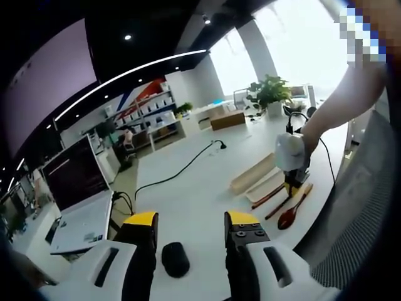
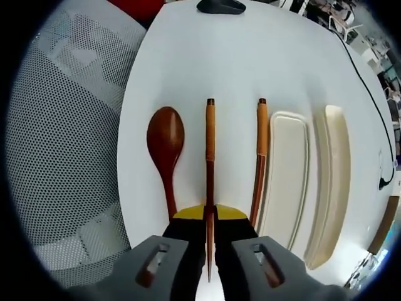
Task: Arrange the utensils inside the cutlery case until each visible utensil rests in its matching compartment.
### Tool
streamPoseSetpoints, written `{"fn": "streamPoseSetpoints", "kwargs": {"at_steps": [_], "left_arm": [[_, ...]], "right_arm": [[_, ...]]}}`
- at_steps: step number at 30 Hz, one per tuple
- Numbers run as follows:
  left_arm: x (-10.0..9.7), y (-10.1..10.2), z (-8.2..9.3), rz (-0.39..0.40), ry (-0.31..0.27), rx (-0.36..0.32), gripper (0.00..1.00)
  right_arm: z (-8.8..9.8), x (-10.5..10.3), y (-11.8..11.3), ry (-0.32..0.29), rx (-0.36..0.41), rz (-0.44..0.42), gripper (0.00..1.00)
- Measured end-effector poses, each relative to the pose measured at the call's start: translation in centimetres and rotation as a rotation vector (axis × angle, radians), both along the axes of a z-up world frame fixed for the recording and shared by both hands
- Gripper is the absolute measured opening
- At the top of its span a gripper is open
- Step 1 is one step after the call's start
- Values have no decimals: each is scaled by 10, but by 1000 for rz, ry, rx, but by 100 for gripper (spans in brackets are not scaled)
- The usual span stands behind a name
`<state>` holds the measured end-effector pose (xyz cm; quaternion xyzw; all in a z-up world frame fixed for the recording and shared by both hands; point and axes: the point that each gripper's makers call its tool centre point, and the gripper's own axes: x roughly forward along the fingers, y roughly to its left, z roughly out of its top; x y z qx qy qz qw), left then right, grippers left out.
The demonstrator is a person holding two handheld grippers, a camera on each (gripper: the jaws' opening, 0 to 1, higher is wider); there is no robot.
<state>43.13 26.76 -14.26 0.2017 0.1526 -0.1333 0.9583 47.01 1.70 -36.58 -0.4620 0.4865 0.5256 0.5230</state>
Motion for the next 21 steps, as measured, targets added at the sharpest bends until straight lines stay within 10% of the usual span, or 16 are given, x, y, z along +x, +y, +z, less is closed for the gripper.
{"fn": "streamPoseSetpoints", "kwargs": {"at_steps": [21], "left_arm": [[0, 0, 1, 0, -8, 1, 43]], "right_arm": [[24, 6, -11, -29, 83, -50, 0]]}}
